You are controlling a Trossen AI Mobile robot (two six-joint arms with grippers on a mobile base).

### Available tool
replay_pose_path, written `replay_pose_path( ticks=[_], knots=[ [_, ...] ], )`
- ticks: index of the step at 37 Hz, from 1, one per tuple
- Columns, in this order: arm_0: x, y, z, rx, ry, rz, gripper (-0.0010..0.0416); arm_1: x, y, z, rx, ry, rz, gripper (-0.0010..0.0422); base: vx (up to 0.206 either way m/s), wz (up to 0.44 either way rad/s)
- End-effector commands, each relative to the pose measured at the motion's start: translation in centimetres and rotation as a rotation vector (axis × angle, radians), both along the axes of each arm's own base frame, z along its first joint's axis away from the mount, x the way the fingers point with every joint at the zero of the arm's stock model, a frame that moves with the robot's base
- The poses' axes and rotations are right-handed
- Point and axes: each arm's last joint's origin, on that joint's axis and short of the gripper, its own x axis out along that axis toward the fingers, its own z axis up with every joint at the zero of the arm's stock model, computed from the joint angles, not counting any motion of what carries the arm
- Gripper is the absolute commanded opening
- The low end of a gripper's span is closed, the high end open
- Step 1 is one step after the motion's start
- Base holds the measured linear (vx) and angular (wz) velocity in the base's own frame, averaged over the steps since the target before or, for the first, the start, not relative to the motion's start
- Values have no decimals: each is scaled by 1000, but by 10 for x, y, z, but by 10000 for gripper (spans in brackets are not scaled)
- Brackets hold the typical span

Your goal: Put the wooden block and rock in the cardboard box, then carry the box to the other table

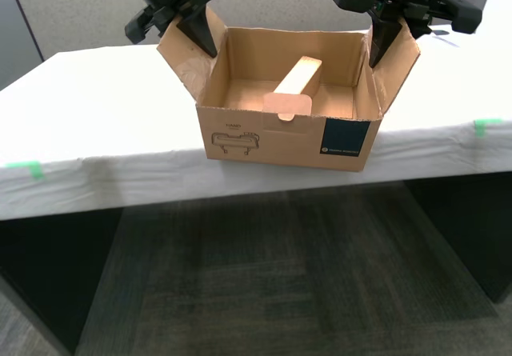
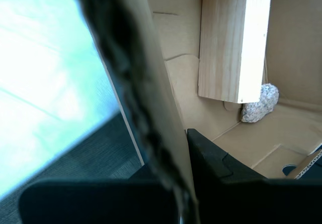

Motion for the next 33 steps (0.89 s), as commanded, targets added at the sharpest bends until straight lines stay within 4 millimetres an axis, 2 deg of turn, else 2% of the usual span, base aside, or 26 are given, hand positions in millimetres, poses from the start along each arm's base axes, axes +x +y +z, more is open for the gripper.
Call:
replay_pose_path(
  ticks=[1,12,33],
  knots=[
    [0,1,1,13,-2,10,-1,-3,1,-2,-9,1,-17,-1,192,-11],
    [0,1,1,12,-3,17,-1,-16,8,-13,-24,14,29,-1,193,4],
    [-4,0,-1,-9,29,45,-1,-24,2,-9,-49,57,75,-1,198,67]
  ],
)
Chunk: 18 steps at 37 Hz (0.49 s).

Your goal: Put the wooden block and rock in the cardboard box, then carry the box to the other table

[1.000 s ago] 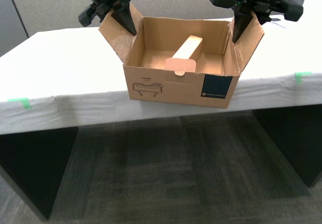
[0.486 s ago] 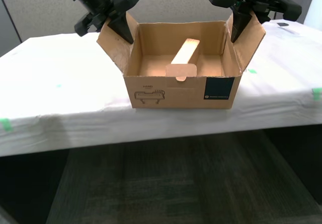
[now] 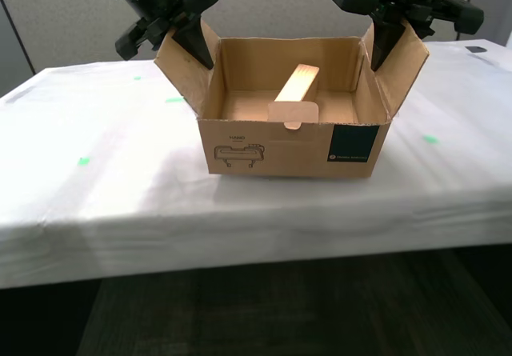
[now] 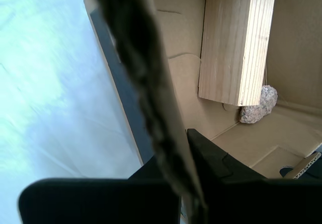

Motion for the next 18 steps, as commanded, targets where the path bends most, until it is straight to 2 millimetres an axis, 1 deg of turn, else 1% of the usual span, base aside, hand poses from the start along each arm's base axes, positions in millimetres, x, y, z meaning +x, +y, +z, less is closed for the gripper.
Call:
replay_pose_path(
  ticks=[1,9,18],
  knots=[
    [0,1,1,7,-1,9,-1,-1,-4,2,-15,-1,-10,-1,198,43],
    [-1,0,0,3,8,10,-1,-3,-6,2,-20,19,13,-1,189,35],
    [-1,0,0,2,11,11,-1,-3,-6,1,-22,27,24,-1,161,18]
  ],
)
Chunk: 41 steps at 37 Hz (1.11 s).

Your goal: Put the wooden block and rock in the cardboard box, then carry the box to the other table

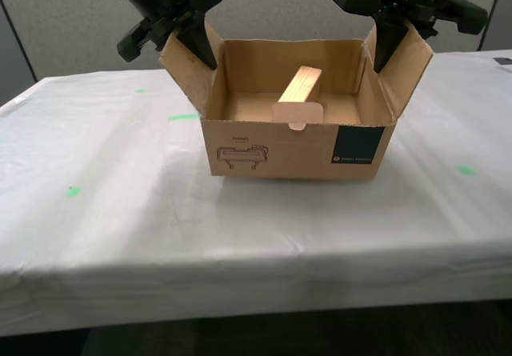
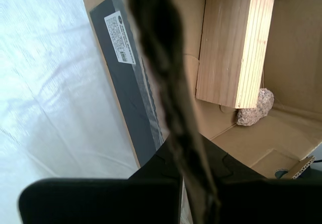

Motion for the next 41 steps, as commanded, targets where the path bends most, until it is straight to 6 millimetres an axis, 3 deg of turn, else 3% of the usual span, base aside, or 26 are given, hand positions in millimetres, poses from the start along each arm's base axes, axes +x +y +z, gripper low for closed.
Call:
replay_pose_path(
  ticks=[1,13,21,41],
  knots=[
    [0,1,1,9,-2,10,-1,0,-1,1,-13,-3,-10,-1,160,7],
    [-1,2,0,6,6,16,-1,0,-2,2,-14,-11,-15,-1,114,5],
    [6,5,4,31,-54,15,-1,7,-5,6,-56,-94,-13,-1,7,-4],
    [8,9,9,101,-48,24,-1,8,-6,8,-61,-96,-4,-1,-3,-4]
  ],
)
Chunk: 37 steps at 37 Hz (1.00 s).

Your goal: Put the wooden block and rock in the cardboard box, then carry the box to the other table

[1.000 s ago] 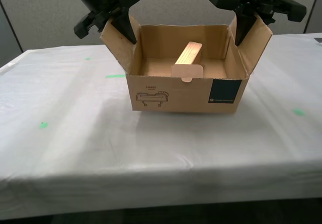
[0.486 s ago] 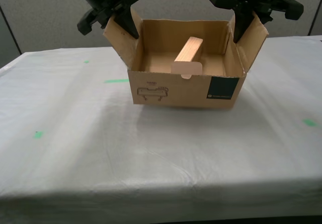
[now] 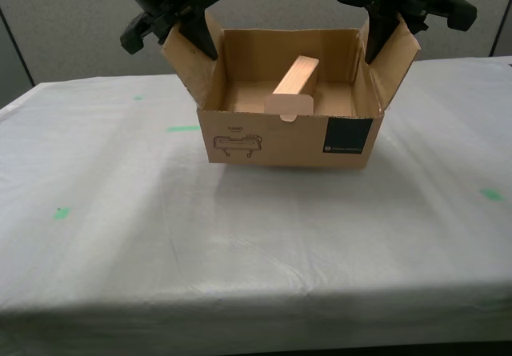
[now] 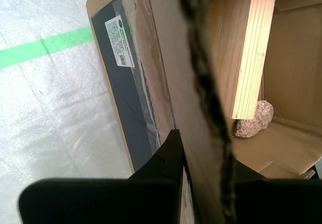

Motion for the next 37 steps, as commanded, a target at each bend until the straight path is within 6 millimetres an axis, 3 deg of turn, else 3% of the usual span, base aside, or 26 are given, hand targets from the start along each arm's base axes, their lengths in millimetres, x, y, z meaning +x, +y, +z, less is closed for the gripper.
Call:
replay_pose_path(
  ticks=[1,11,16,22,32,37],
  knots=[
    [1,3,4,42,-5,16,-1,2,-3,4,-30,-16,-14,-1,0,0],
    [12,1,23,68,-74,-8,-1,12,-4,19,-25,-78,15,-1,0,0],
    [26,0,13,53,-31,-30,-1,12,-4,18,-24,-75,19,-2,0,0],
    [45,6,-5,36,2,-25,-1,20,-6,4,-8,-37,35,-2,0,0],
    [65,10,2,23,-7,-30,-1,47,-18,-9,-3,-20,46,-2,0,0],
    [79,14,-5,7,24,-30,-1,61,-24,-12,13,9,46,-2,0,0]
  ],
)
